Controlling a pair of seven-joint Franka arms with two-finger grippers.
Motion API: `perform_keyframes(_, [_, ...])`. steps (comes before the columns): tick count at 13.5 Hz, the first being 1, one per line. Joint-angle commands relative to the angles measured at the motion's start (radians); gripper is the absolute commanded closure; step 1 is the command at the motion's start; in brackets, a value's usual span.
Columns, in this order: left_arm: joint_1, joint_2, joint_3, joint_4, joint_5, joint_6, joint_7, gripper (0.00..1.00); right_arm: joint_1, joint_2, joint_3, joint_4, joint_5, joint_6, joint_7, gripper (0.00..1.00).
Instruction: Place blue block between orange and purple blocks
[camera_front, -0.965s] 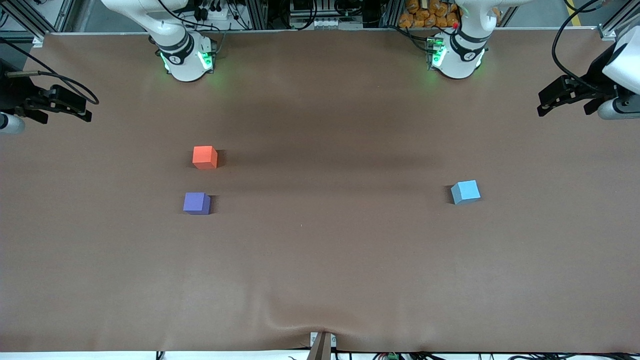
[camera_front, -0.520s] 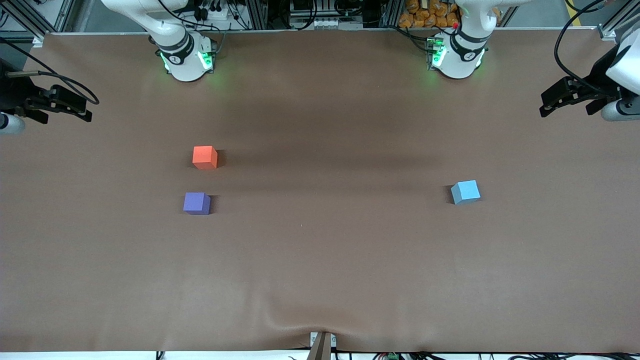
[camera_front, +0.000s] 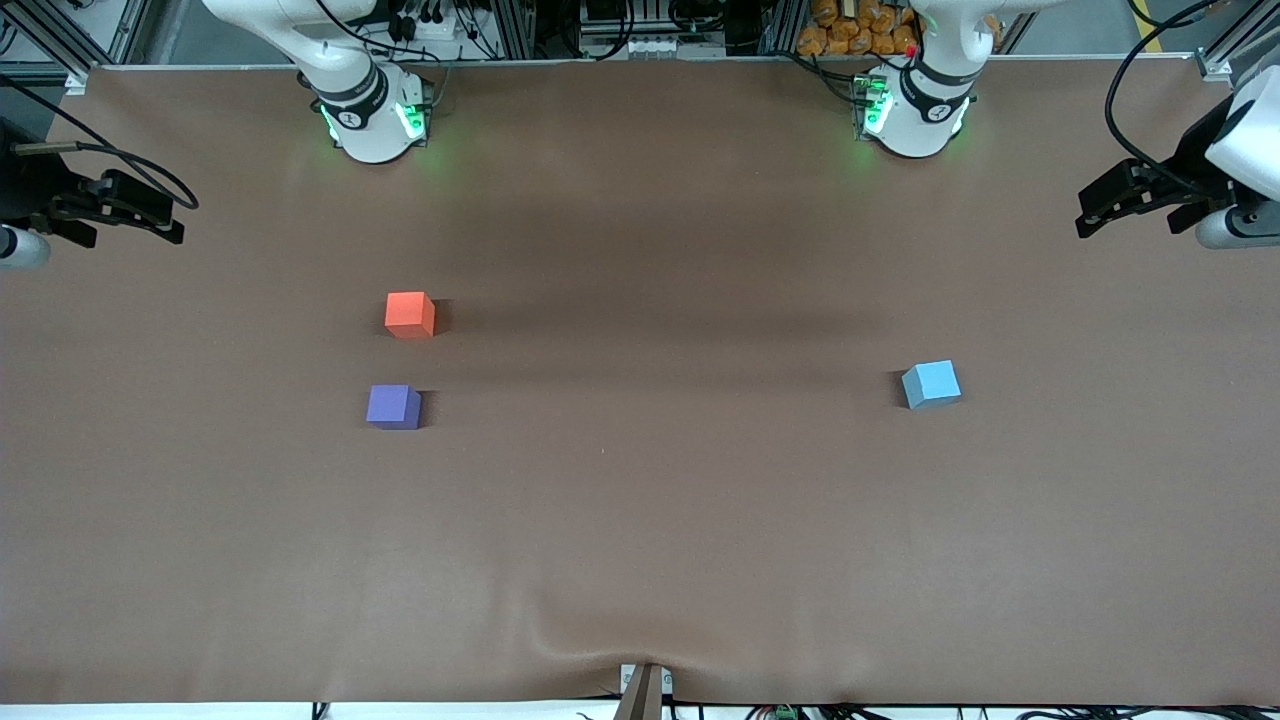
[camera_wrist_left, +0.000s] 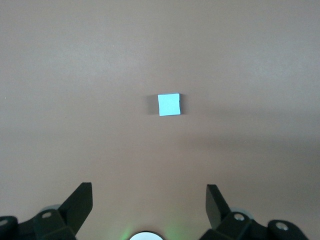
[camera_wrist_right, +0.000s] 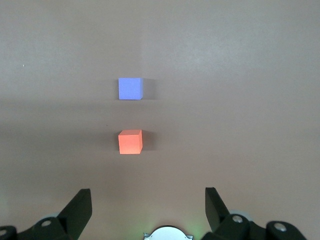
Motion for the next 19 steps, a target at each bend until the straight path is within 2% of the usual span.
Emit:
perform_keyframes(1, [0.004,-0.007,0.002,-0.006,-0.011,0.009,0.016,0.0,0.005,0.004,-0.003,0.015,0.004,-0.011,-0.008,0.0])
perform_keyframes(5, [0.004,-0.007,0.002,-0.01,-0.012,0.01,0.016,0.0,0.001,0.004,-0.003,0.015,0.006,-0.013,-0.008,0.0])
perform_keyframes(10, [0.004,-0.01,0.002,-0.073,-0.014,0.061,0.016,0.0,-0.002,0.004,-0.003,0.015,0.006,-0.013,-0.008,0.0])
perform_keyframes(14, [0.004,-0.007,0.002,-0.203,-0.014,0.169,0.016,0.0,-0.002,0.004,-0.003,0.013,0.006,-0.014,-0.008,0.0])
perform_keyframes(19, [0.017,0.006,0.001,-0.427,-0.009,0.432,0.015,0.0,-0.002,0.006,-0.003,0.013,0.004,-0.019,-0.008,0.0])
